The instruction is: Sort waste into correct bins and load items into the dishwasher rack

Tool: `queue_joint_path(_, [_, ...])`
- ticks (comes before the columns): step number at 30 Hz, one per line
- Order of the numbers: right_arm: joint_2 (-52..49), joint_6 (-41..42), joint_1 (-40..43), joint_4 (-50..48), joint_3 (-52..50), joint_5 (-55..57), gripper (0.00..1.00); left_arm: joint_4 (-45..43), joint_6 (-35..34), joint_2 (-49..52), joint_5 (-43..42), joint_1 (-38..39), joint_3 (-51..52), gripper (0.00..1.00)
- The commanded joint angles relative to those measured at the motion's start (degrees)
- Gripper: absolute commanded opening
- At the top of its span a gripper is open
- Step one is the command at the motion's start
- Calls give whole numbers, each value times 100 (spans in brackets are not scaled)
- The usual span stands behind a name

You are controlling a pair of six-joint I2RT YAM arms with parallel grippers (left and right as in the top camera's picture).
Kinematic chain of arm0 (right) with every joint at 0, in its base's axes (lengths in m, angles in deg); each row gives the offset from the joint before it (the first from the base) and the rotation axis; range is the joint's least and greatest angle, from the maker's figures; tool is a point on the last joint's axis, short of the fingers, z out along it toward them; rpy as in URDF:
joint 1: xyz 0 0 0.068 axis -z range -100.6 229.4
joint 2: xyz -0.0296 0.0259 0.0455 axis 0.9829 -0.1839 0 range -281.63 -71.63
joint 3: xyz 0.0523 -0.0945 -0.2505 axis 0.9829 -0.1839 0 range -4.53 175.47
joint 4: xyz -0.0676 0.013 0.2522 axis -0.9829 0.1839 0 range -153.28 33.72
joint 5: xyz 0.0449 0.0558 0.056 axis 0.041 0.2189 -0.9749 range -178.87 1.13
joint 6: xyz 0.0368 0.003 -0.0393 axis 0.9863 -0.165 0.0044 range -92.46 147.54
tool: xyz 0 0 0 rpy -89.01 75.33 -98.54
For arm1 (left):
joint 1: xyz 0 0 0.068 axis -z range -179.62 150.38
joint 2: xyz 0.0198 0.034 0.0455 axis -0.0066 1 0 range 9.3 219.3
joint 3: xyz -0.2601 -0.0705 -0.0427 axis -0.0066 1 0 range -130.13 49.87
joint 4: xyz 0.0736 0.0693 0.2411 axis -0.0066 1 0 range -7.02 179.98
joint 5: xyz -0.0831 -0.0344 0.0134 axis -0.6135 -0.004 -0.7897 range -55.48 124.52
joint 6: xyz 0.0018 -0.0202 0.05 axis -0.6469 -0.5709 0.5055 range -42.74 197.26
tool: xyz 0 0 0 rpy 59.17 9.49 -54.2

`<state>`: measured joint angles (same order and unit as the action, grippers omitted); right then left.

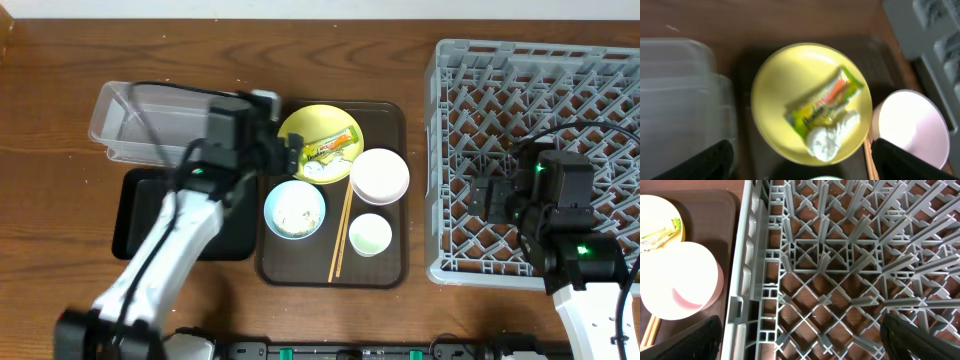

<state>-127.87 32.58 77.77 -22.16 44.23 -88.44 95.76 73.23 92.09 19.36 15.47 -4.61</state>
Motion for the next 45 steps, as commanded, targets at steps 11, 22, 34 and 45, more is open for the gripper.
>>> queue_joint_path(11, [9,52,-48,4,122,-70,99,-520,98,1440,9,638,-92,77])
queue_joint_path(22, [9,74,-48,2,122,-74,99,-566,98,1921,103,638,-90,66])
queue_joint_path(34, [11,74,-48,7,122,-74,99,-566,96,1908,105,636,-92,14])
queue_joint_path(45, [11,72,-48,7,122,-72,99,-494,94,533,474,417,-92,10])
